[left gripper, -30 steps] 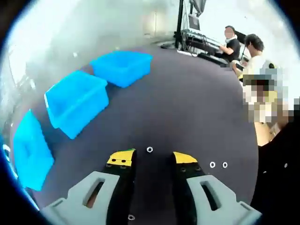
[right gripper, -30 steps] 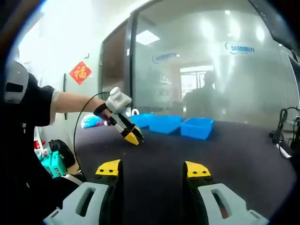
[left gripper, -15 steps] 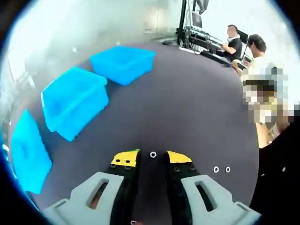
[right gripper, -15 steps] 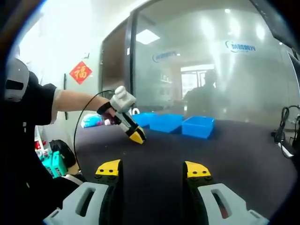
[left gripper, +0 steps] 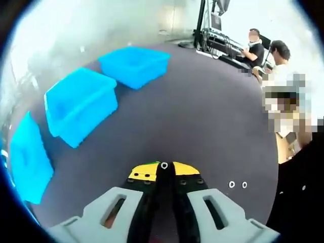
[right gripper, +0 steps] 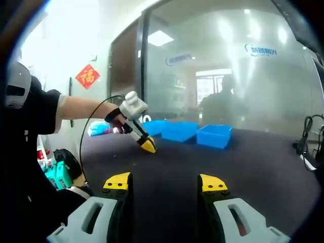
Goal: Sort the screws, nuts, and washers into the corresponding bins
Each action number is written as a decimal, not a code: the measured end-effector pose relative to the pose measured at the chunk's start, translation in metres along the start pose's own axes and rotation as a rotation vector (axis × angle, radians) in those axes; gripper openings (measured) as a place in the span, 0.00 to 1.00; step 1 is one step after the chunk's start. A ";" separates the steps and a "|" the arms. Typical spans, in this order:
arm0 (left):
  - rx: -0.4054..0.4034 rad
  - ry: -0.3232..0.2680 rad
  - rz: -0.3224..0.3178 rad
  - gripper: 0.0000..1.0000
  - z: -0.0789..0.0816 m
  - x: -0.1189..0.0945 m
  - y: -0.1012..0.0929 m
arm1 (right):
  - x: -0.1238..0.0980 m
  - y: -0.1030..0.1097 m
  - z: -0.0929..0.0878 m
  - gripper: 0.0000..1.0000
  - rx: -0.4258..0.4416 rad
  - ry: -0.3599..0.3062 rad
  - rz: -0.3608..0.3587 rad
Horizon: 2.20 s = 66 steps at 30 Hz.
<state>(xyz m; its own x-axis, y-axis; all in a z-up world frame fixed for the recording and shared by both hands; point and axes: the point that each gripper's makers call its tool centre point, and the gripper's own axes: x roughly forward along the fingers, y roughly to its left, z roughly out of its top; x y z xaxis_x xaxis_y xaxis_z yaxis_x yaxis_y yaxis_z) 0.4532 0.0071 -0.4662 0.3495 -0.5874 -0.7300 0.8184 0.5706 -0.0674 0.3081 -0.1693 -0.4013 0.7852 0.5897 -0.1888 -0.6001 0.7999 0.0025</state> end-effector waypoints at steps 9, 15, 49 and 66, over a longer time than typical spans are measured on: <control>-0.094 -0.142 0.004 0.02 0.014 -0.012 -0.005 | -0.003 0.002 0.004 0.47 -0.011 -0.003 -0.004; -0.103 -0.245 0.051 0.02 0.018 -0.037 -0.011 | -0.003 0.000 0.008 0.47 -0.013 -0.005 -0.013; -0.273 -0.854 0.623 0.02 0.005 -0.215 0.046 | 0.006 0.025 0.039 0.47 -0.031 -0.067 0.034; -0.288 -0.733 0.713 0.01 0.033 -0.207 0.189 | 0.012 0.035 0.036 0.47 -0.008 -0.070 0.058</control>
<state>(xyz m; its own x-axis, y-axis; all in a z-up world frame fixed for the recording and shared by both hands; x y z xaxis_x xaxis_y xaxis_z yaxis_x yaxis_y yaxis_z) 0.5505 0.2174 -0.3053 0.9741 -0.2105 -0.0822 0.2101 0.9776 -0.0143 0.3016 -0.1305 -0.3682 0.7576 0.6417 -0.1198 -0.6460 0.7633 0.0036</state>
